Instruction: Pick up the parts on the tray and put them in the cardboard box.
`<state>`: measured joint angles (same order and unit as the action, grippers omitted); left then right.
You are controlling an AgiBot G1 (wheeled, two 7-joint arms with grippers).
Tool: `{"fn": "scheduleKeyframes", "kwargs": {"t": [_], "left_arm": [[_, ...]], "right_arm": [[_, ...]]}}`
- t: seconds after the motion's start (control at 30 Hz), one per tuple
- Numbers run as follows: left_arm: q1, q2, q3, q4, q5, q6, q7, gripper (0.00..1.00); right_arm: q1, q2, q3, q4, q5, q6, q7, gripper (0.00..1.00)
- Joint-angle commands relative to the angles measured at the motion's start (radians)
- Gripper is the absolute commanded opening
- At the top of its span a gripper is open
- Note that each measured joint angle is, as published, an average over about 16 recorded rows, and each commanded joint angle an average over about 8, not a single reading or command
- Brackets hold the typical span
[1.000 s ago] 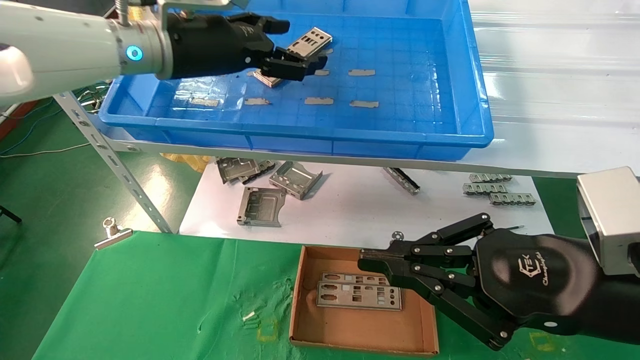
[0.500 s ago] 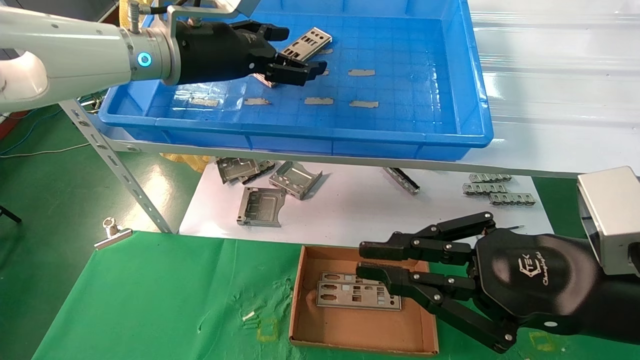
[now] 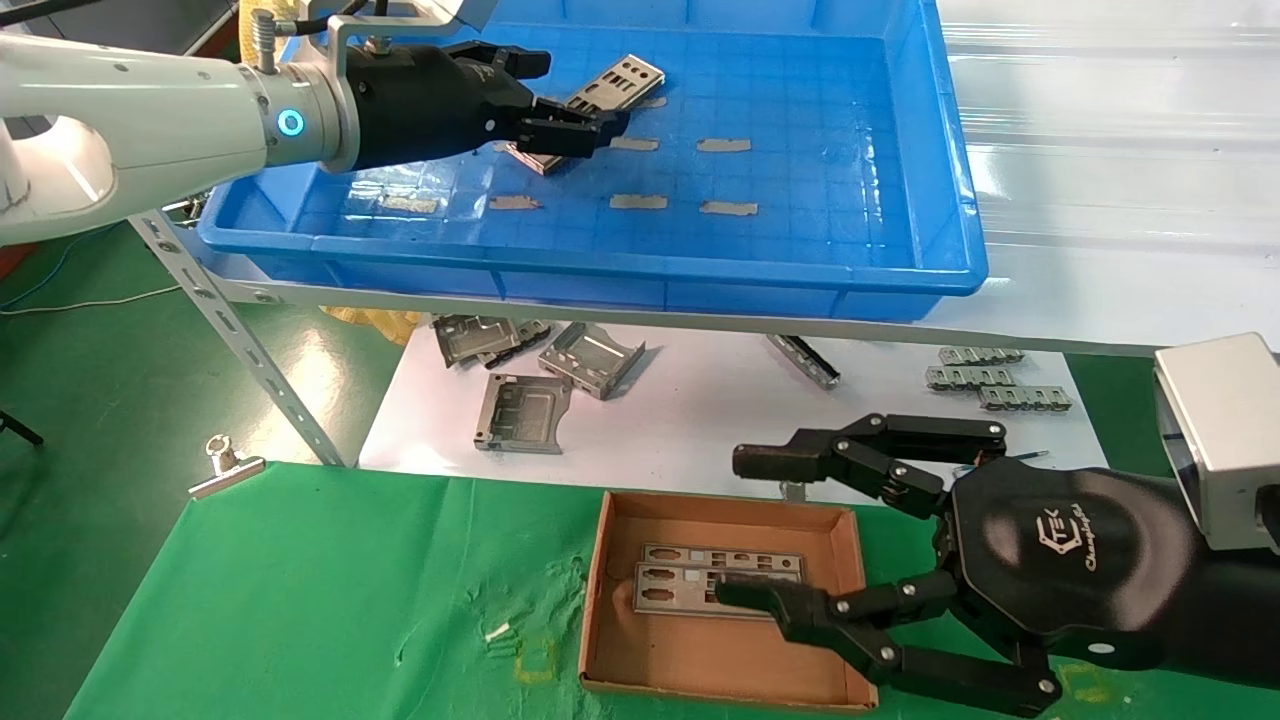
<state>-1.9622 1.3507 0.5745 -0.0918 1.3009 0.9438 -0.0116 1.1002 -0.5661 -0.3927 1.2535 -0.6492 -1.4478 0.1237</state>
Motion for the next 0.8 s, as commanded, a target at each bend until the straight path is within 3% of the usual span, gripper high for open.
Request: {"fn": "scheduleKeyframes", "kwargs": {"t": [0.03,0.8], "left_arm": [[0.003,0.0,0.0,-0.002,-0.004,-0.006,-0.008,0.0],[0.034,0.001,0.025,-0.038,-0.029,-0.061,-0.031,0.0]], "right_arm": [[0.0,0.0,0.0,0.0,0.0,0.0,0.0,1.0],[0.0,0.0,0.0,0.0,0.0,0.0,0.0,1.0]]}}
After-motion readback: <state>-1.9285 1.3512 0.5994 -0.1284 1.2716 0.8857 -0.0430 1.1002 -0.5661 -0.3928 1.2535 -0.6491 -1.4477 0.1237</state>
